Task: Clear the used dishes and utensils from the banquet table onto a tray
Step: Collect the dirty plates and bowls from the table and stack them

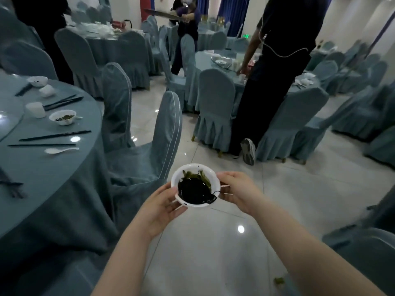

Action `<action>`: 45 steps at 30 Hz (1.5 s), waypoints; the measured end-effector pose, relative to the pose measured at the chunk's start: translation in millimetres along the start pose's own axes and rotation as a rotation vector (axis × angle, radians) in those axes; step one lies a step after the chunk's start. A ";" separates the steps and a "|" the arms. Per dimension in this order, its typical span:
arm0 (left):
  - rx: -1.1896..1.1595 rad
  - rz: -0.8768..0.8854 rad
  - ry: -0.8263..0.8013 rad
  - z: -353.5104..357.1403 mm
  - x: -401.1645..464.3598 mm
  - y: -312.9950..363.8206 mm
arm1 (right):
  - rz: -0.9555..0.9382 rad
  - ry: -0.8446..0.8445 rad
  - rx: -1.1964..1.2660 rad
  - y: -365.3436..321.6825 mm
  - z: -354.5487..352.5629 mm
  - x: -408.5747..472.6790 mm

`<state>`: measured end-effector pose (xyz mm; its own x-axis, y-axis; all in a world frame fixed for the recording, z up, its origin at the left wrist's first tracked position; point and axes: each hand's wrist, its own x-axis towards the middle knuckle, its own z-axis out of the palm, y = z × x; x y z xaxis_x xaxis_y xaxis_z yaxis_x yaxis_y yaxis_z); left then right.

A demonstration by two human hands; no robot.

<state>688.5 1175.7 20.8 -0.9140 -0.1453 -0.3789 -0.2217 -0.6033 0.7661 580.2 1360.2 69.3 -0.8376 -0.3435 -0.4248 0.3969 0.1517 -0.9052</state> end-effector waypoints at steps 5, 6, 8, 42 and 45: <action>-0.060 0.052 0.077 11.9 55.9 35.0 | -0.020 -0.059 -0.010 -47.7 -18.5 67.3; -0.058 0.064 0.096 11.7 63.9 42.1 | -0.020 -0.076 -0.012 -54.2 -19.1 79.8; -0.054 0.098 0.128 9.1 78.8 55.5 | -0.014 -0.123 -0.034 -66.8 -16.4 106.2; -0.526 0.637 0.943 -287.0 101.4 251.2 | 0.131 -0.711 -0.212 -130.0 428.3 431.3; -0.571 0.643 1.011 -315.5 109.9 261.7 | 0.162 -0.698 -0.248 -120.8 455.9 459.2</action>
<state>637.3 754.4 15.8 -0.0932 -0.8926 -0.4411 0.5527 -0.4149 0.7228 318.8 761.6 -12.2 -0.3109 -0.7936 -0.5230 0.3299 0.4259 -0.8425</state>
